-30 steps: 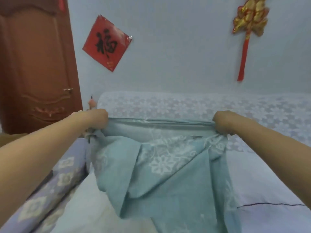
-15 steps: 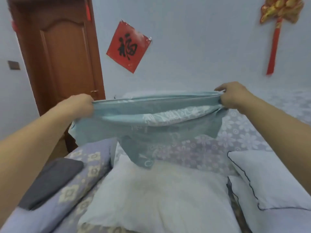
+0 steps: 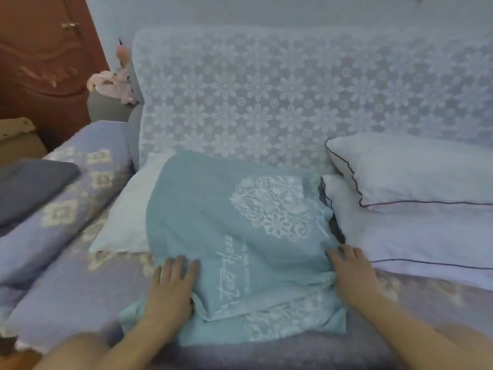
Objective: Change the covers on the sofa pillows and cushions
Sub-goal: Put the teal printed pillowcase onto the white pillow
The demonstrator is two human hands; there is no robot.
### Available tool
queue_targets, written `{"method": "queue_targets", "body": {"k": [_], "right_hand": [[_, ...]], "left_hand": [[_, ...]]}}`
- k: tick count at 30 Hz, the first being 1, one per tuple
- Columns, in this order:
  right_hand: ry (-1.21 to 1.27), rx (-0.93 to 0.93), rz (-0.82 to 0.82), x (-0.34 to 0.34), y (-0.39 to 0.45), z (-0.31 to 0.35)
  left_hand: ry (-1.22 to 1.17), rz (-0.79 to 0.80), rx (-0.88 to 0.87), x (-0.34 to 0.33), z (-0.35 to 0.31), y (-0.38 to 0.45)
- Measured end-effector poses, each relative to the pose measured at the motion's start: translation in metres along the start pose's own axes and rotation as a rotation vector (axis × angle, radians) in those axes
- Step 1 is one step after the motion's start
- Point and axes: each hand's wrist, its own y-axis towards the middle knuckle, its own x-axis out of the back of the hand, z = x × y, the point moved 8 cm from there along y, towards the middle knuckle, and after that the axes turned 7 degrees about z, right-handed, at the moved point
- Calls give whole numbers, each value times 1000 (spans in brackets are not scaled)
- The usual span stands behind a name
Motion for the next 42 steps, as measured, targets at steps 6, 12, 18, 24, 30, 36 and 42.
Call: {"method": "queue_targets", "body": {"k": [6,12,18,24,30,36,42], "right_hand": [[36,64,-210,10,-12,38],[744,31,-304,39,-18,35],[1025,19,-464,74,-26,36],[1067,79,-454,81,-7,33],[283,73,-218,54,24,39],[496,75,-617,76,26,30],[776,270,-603,81,13,52]], "left_hand": [[43,-46,-72,4,-45,-2],[-357,-175,-313,34,-117,-22],[-474,-489,-352,124,-171,14],[-972,-322,-430,166,-168,63],[-553,-261,-538,137,-167,55],[-317,-347,-474,135,-182,53],[-754,-350,-444,133,-159,58]]}}
